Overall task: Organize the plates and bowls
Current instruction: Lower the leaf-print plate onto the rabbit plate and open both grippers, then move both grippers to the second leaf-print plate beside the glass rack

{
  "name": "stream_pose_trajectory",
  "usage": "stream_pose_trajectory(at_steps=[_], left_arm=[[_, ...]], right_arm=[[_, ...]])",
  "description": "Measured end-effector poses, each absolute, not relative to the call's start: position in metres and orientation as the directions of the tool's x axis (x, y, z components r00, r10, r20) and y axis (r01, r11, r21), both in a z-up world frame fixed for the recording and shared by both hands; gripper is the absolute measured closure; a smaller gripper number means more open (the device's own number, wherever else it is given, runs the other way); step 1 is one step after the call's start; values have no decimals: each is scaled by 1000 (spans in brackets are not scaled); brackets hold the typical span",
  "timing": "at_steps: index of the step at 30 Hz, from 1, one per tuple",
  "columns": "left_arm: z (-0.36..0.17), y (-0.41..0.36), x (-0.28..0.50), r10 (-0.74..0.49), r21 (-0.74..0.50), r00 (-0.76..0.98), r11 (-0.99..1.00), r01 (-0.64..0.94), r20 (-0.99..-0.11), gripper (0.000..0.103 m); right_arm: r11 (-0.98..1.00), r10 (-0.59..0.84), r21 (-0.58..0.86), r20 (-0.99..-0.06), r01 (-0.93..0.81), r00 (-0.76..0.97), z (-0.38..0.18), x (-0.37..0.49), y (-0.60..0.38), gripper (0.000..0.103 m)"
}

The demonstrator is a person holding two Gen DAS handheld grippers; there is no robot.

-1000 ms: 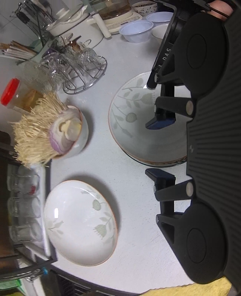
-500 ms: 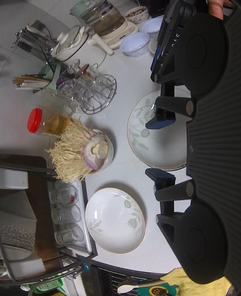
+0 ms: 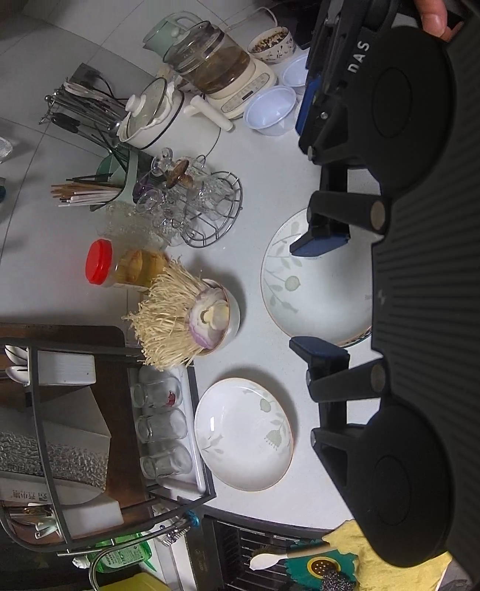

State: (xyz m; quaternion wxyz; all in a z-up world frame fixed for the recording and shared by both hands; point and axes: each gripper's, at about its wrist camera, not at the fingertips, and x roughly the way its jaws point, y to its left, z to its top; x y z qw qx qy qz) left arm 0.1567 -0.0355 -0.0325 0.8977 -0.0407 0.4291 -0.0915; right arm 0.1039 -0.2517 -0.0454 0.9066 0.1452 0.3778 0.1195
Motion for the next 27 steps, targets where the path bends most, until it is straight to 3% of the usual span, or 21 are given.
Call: stream_pose_trajectory(at_steps=[7,27], left_arm=[[-35,-38,148,-185,-166,627,982,89,-756,43],[-56,4,107,-86,-200,612,972,-120,-786,43]], right_arm=[[928,347,345,-659,-142,667,-47,98,-253,72],[909,417,322,-678,-266,605,-55,91,-229,72]])
